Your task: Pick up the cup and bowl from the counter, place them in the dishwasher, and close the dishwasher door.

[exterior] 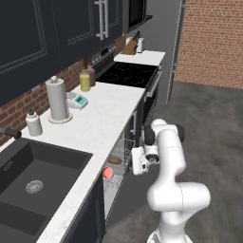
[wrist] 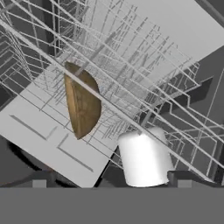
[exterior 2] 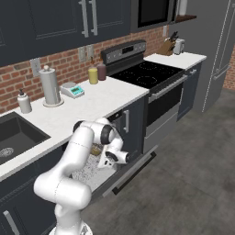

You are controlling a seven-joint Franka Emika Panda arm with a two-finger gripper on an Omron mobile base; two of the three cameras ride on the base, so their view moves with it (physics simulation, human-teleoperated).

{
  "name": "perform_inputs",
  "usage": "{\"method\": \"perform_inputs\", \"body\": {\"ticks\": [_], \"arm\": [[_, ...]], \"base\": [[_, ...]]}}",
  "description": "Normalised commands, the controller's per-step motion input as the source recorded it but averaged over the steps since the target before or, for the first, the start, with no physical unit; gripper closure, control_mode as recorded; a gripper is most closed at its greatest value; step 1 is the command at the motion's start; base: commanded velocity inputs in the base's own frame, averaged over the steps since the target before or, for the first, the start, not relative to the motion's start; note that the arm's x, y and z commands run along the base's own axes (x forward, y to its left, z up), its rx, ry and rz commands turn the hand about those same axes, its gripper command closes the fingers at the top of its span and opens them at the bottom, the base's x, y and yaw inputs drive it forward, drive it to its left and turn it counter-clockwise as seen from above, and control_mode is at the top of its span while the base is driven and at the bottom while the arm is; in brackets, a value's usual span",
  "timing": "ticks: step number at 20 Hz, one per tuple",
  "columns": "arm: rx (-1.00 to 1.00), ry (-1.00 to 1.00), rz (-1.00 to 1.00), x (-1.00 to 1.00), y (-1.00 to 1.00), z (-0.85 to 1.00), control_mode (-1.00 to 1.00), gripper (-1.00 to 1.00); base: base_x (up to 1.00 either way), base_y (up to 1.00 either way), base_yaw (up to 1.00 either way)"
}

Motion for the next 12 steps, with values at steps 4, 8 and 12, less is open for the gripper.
{"method": "perform_inputs", "body": {"ticks": [4,8,12], "arm": [[-0.06,-0.02,0.05,-0.18,-0.64,1.00,-1.00,-1.00],[-0.13,-0.15,0.14,-0.69,-0.82,0.64,-1.00,-1.00],[-0.03,-0.24,0.13,-1.00,-0.99,0.02,-1.00,-1.00]], "base": [[0.00,0.00,0.00],[0.00,0.00,0.00],[0.00,0.00,0.00]]}}
